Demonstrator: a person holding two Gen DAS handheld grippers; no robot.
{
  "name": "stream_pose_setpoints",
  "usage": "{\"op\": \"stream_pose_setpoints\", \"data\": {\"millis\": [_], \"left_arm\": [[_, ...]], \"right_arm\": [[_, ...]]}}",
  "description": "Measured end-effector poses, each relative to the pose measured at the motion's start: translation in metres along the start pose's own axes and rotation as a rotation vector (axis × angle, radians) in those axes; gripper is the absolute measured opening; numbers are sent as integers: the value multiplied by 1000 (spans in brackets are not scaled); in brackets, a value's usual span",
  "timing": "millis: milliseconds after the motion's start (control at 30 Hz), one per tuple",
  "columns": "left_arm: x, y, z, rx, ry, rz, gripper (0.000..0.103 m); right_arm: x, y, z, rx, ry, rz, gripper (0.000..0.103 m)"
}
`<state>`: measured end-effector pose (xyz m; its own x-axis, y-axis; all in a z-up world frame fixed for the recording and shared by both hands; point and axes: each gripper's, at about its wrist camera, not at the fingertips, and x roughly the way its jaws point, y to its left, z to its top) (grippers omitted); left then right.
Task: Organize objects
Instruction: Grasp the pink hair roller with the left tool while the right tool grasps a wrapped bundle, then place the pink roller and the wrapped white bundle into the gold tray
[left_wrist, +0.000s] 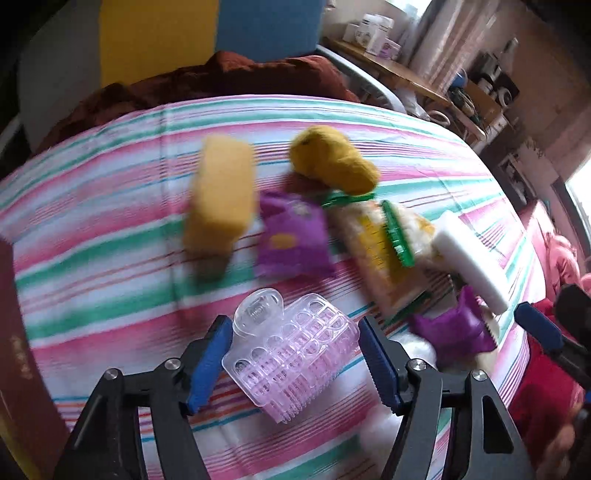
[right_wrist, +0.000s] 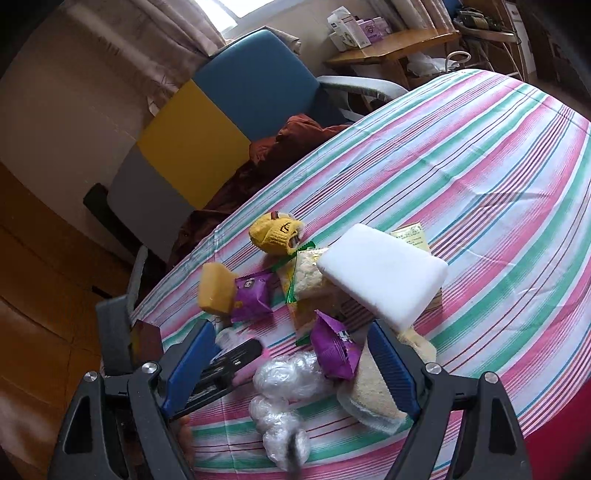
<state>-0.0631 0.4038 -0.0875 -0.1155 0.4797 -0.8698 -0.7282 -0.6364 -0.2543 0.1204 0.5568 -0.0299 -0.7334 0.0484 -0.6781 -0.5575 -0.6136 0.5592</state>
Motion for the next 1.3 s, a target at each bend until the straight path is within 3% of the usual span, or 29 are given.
{"op": "stream_pose_setpoints", "data": {"millis": [200, 433, 633, 700, 733, 833, 967, 1300], "left_arm": [[-22, 19, -27, 12, -41, 23, 70], [-56, 26, -49, 23, -120, 15, 70], [-92, 31, -61, 28, -194, 14, 70], [-107, 34, -67, 25, -215, 8, 70], [-113, 36, -70, 22, -226, 6, 70], [-130, 44, -79, 7, -262, -3, 70], [-149, 57, -94, -19, -296, -10, 70], [-194, 126, -138, -162, -358, 54, 71]], "right_arm": [[10, 10, -2, -60, 55, 5, 86], [49, 46, -24, -260, 325, 19, 85], [76, 67, -57, -421, 479, -179, 72], [85, 70, -66, -471, 513, -240, 63], [89, 71, -71, -495, 530, -272, 53], [93, 77, -79, -524, 516, -269, 37], [84, 87, -95, -556, 512, -136, 37], [56, 131, -124, -604, 445, -32, 37]]}}
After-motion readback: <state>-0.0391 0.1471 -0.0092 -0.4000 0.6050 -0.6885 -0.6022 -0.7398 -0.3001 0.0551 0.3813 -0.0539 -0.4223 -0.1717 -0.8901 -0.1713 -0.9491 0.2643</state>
